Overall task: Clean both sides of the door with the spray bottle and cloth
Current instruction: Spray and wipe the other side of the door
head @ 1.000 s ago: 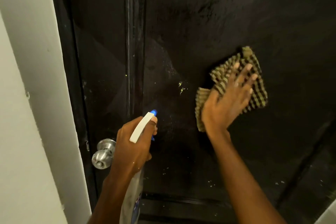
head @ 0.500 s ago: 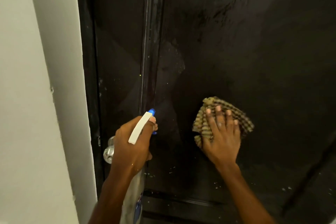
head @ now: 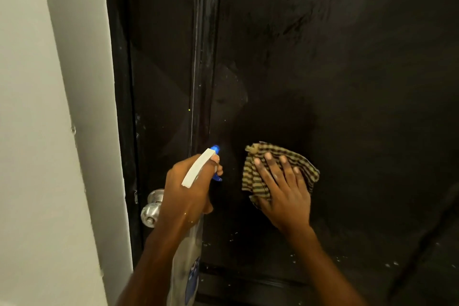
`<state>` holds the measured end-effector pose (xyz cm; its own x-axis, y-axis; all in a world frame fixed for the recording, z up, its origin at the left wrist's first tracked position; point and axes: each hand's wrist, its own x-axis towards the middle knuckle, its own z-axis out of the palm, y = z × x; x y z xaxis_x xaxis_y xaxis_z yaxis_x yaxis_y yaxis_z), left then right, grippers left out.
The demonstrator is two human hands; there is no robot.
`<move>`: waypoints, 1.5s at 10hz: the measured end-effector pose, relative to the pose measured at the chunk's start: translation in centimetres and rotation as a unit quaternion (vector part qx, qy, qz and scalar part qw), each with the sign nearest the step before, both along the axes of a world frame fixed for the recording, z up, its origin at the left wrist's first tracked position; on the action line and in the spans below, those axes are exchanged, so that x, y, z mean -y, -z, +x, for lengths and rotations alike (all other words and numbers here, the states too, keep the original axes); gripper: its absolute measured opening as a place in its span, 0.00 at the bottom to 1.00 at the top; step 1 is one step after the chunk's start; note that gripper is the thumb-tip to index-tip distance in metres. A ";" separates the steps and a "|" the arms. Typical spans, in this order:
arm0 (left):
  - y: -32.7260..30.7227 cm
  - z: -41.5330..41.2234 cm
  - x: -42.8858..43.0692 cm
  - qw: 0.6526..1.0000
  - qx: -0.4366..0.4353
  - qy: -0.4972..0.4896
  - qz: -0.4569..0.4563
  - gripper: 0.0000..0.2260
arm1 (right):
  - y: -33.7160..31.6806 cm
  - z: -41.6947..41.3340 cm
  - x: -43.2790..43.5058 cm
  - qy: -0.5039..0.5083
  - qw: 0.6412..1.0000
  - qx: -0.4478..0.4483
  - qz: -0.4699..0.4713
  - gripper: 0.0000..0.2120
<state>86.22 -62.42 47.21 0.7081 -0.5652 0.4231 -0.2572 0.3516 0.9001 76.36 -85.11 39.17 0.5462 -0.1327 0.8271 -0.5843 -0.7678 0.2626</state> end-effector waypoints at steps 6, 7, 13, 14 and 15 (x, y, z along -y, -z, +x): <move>-1.0 4.0 -3.7 0.991 0.038 -0.128 -0.016 0.16 | -15.1 10.0 -6.4 -0.008 0.996 0.086 -0.021 0.39; -1.5 5.7 -4.3 0.997 -0.008 -0.079 -0.014 0.16 | -9.6 10.4 -5.9 -0.023 0.997 0.015 -0.070 0.36; -1.5 13.3 -4.6 0.996 -0.022 0.089 -0.021 0.09 | -15.0 12.2 -7.8 0.032 0.947 0.310 0.083 0.37; 0.0 13.4 -5.6 0.992 0.009 0.129 0.003 0.08 | -14.8 12.2 -8.0 0.008 0.943 0.318 0.096 0.36; 0.1 12.8 -6.9 1.000 0.017 0.021 0.000 0.11 | -15.0 12.4 -8.4 0.002 0.938 0.331 0.103 0.36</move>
<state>99.04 -55.52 47.07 0.6695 -0.5938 0.4464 -0.2727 0.3625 0.8912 88.81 -76.70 54.13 -0.0780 -0.3287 0.9412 -0.5705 -0.7595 -0.3126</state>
